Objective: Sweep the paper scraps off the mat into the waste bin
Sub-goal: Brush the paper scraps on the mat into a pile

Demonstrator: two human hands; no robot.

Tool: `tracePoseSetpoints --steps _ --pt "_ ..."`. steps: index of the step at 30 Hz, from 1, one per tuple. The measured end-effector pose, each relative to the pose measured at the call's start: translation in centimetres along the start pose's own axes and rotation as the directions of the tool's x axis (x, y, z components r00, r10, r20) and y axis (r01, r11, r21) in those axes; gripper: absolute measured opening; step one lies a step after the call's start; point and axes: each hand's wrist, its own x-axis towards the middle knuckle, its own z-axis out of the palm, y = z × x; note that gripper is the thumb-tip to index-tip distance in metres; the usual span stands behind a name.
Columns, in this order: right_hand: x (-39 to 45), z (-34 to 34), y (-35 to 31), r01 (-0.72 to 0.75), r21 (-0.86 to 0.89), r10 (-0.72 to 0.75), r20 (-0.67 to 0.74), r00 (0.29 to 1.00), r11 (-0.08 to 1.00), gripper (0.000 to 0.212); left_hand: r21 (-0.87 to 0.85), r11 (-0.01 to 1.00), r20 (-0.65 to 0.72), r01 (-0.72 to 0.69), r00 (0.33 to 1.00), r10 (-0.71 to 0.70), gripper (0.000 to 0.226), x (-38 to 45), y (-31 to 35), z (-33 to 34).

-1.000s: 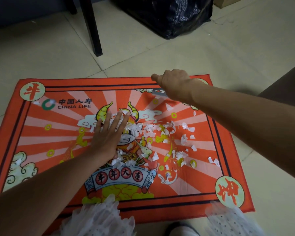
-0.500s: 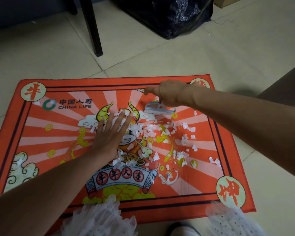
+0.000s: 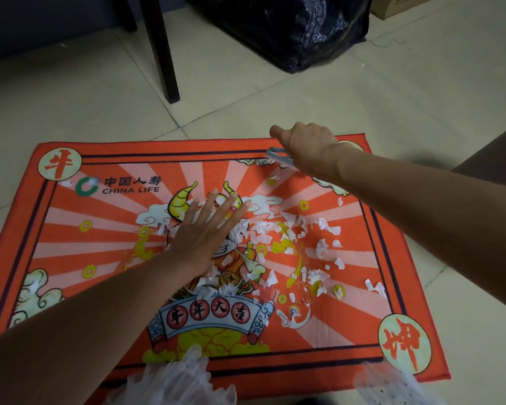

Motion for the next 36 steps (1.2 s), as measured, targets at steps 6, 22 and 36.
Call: tracePoseSetpoints --steps 6,22,36 --pt "1.0 1.1 0.0 0.070 -0.035 -0.068 0.037 0.997 0.997 0.055 -0.023 1.000 -0.057 0.003 0.998 -0.004 0.131 0.9 0.3 -0.3" --pt "-3.4 -0.1 -3.4 0.435 -0.059 -0.423 0.149 0.894 0.898 0.072 -0.039 0.999 -0.061 0.033 0.997 -0.036 0.132 0.5 0.4 0.4" --pt "-6.1 -0.7 -2.2 0.326 -0.071 -0.324 0.038 0.945 0.943 0.105 -0.083 0.996 -0.065 0.023 0.998 -0.029 0.136 0.5 0.1 0.6"
